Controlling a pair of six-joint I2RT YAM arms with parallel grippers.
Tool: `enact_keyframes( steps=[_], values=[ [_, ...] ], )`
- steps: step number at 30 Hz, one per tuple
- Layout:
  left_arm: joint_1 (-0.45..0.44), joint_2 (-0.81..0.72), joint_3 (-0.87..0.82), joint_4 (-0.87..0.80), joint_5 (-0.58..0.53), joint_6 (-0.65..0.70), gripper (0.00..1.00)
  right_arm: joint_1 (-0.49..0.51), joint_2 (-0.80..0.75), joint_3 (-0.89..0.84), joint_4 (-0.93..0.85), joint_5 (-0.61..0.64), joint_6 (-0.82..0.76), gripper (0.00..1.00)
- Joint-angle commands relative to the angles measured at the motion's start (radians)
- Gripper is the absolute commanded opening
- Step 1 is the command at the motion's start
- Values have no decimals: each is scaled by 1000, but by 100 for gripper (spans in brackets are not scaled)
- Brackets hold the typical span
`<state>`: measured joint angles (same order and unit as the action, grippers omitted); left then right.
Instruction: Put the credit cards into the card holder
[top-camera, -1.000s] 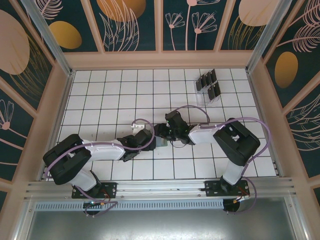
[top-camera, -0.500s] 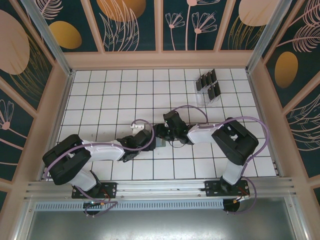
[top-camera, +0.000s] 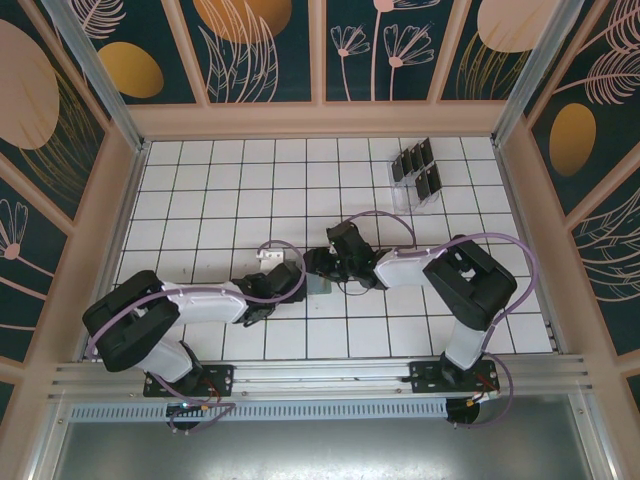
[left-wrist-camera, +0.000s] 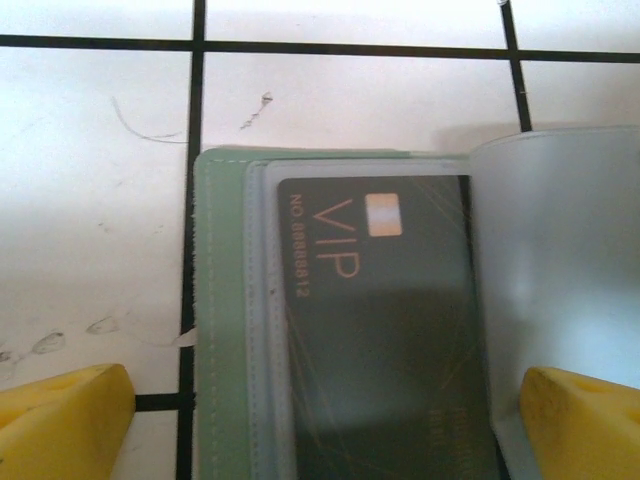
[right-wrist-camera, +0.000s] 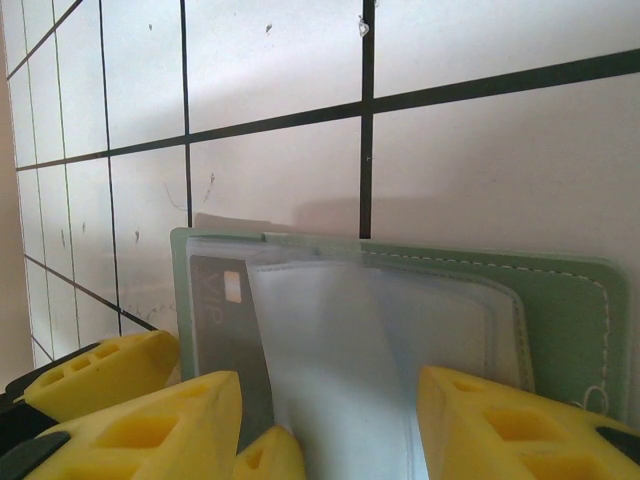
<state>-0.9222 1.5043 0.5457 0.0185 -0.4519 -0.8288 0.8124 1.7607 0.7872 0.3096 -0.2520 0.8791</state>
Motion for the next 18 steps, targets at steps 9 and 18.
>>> enact_keyframes(
  steps=[9, 18],
  values=[
    [5, -9, -42, -82, -21, -20, 99, 1, -27, -12, -6, -1, -2, 50],
    [4, -6, -53, -65, -15, -22, 98, 6, -6, 27, -7, -35, -17, 50]
  ],
)
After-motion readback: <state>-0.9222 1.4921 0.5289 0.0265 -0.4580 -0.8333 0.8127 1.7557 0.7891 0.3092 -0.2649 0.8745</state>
